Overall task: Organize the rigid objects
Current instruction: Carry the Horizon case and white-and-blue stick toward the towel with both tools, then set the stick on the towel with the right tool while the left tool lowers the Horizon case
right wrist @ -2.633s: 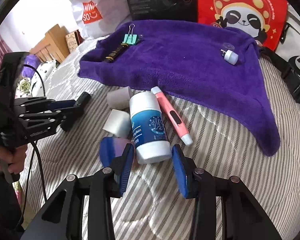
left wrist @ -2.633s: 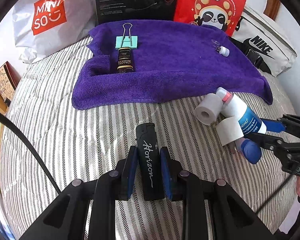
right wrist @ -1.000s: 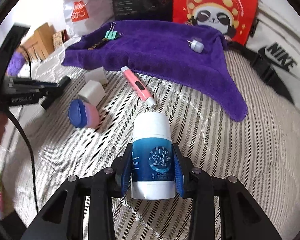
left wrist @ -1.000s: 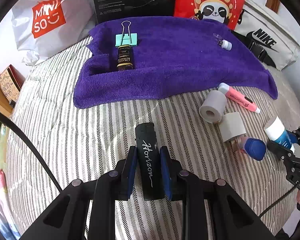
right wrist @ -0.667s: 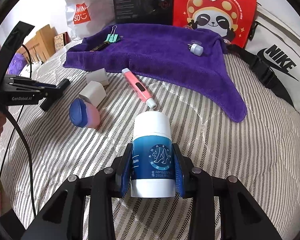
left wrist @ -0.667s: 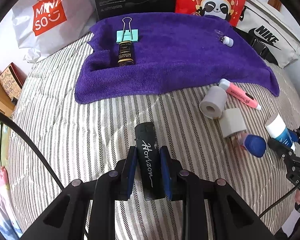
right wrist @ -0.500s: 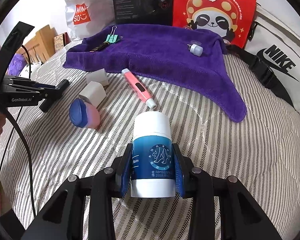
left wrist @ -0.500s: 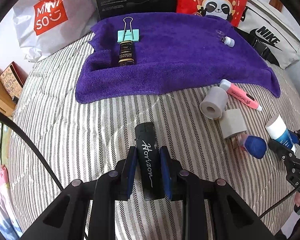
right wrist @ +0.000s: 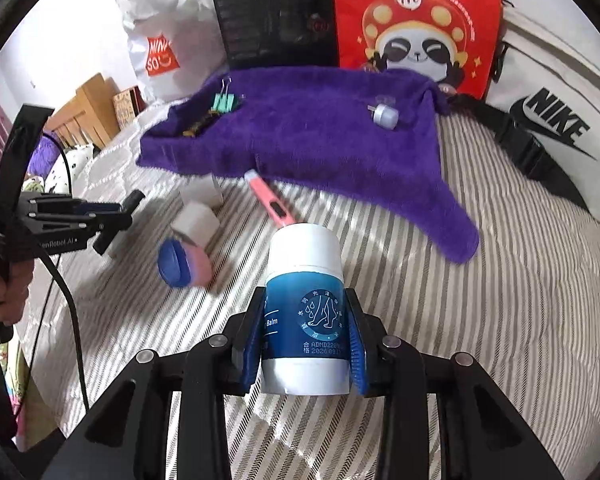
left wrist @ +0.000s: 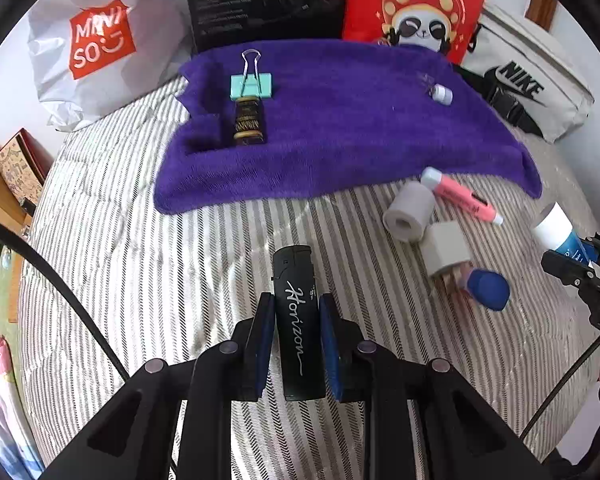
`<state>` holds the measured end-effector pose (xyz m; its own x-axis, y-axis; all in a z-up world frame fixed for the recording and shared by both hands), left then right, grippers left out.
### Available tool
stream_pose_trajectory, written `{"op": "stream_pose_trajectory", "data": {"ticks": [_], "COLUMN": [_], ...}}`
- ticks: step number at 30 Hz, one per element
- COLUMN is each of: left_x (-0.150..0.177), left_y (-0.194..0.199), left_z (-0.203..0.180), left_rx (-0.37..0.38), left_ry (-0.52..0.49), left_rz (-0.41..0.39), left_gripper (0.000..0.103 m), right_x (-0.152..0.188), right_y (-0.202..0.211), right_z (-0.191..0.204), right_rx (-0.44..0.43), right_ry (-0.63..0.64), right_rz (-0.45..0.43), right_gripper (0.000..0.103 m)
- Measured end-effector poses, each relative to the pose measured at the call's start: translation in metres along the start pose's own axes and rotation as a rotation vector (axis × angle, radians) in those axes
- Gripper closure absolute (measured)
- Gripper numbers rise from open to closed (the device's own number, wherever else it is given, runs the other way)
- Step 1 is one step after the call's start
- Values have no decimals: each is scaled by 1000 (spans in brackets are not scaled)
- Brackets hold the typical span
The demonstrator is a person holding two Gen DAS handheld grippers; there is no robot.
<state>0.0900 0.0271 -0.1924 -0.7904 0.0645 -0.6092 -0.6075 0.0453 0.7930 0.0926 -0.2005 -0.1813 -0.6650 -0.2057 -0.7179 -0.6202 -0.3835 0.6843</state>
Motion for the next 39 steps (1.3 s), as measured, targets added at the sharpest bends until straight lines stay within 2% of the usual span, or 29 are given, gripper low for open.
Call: {"op": "stream_pose_trajectory", "data": {"ticks": [5, 13, 27, 39], "left_x": [-10, -26, -72, -96], "left_y": [12, 20, 10, -14], "left_z": [13, 22, 29, 30], "left_rx": [-3, 31, 39, 64], "left_ry": [11, 39, 62, 78], "left_rz": [-32, -64, -107, -102], "left_gripper": [81, 81, 81, 81], "right_x": [-16, -41, -83, -105], "right_y": [1, 0, -16, -54], "right_z": [-1, -8, -33, -55], "right_rx": [1, 11, 55, 96], "right_ry": [-1, -21, -43, -82], "right_rz": [-16, -45, -85, -59], "right_gripper": [67, 67, 67, 67]}}
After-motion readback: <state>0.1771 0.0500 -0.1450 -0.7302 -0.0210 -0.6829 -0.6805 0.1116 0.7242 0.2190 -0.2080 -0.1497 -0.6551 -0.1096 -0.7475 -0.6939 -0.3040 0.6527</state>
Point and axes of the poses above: each gripper's, at about its wrist camera, not at the fingertips, and y roughly against the way its jaws point, z to its left, x to its underside, the point moved 7 cm from there along -y, roughly the way its jaws point, and after that the axes turned 11 degrees about -z, right-handed, at the moved point
